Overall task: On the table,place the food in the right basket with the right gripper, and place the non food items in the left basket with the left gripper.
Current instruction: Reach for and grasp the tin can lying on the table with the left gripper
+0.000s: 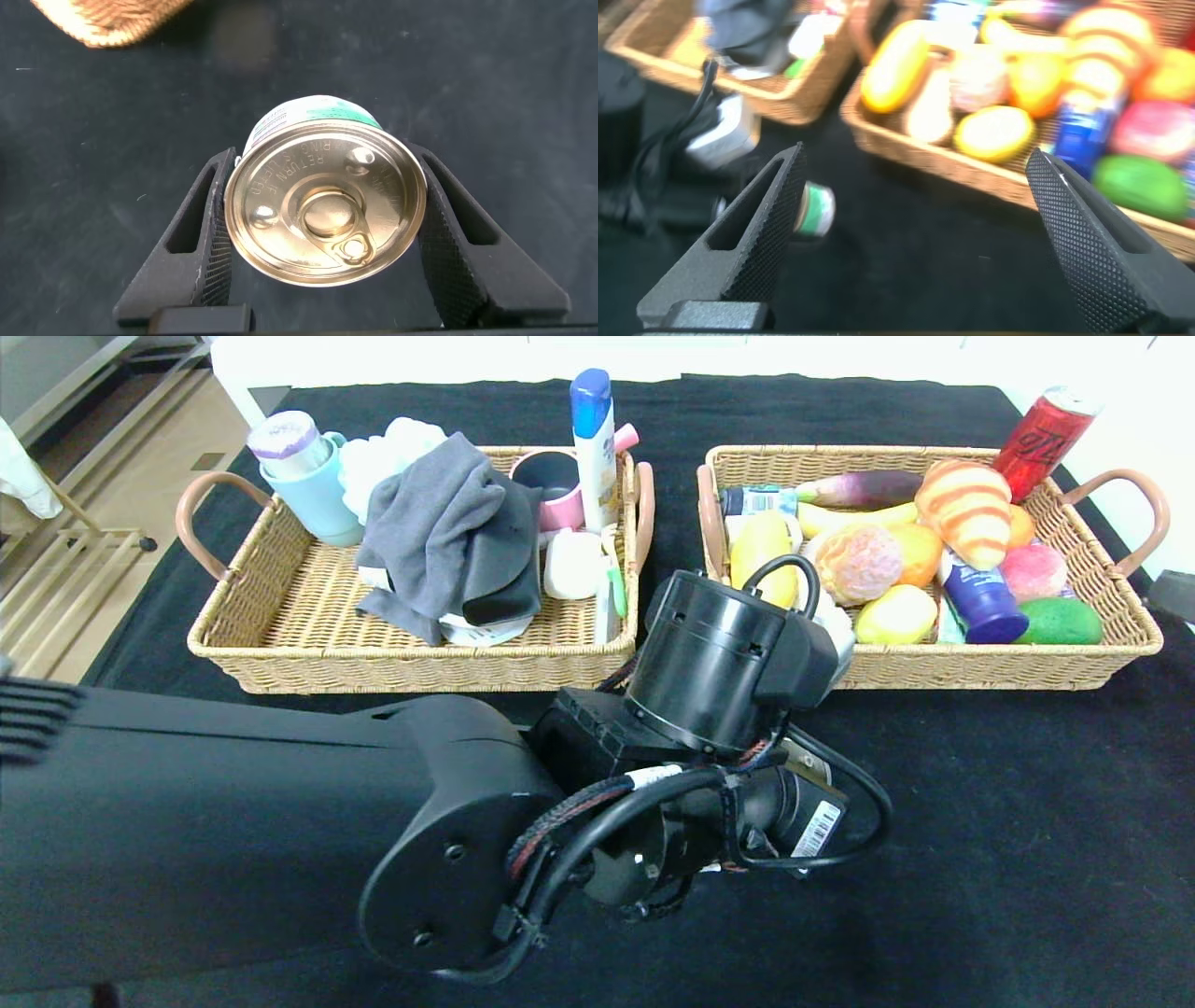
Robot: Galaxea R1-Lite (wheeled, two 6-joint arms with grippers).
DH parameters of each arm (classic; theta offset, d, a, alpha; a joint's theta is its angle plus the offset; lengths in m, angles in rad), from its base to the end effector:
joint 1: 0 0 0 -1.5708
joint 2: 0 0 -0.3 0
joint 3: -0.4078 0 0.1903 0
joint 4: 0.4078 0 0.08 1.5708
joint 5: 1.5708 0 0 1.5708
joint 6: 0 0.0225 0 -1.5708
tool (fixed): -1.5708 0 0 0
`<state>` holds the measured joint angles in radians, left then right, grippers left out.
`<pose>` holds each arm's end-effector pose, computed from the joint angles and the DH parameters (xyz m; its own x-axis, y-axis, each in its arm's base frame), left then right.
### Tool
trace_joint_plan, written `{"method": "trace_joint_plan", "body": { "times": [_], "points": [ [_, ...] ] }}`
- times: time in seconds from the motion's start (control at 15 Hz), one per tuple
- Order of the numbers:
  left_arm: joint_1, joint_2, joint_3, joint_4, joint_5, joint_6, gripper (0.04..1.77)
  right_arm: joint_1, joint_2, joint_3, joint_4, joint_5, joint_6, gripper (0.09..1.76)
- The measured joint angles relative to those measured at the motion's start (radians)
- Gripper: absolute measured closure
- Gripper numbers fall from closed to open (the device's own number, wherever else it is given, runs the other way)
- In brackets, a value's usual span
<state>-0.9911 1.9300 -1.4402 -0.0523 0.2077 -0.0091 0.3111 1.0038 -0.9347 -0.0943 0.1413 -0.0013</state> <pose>0.2162 -0.3217 0.2220 0.6580 -0.6286 -0.4146 0.7142 0.6955 0.0791 0.1138 0.0399 0.3189 0.8991 0.4370 0.0249 -0.4371 0.8994 -0.0048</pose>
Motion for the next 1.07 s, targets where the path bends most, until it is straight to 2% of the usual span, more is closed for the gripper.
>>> {"method": "trace_joint_plan", "body": {
  "times": [0.2,1.07],
  "points": [
    [-0.001,0.033,-0.008,-0.001,0.000,0.000,0.66,-0.037,0.009,-0.016,0.040,0.000,-0.001,0.14],
    [-0.002,0.071,-0.001,-0.013,0.001,-0.013,0.66,-0.057,0.025,-0.021,0.070,-0.001,-0.030,0.14]
  ]
}}
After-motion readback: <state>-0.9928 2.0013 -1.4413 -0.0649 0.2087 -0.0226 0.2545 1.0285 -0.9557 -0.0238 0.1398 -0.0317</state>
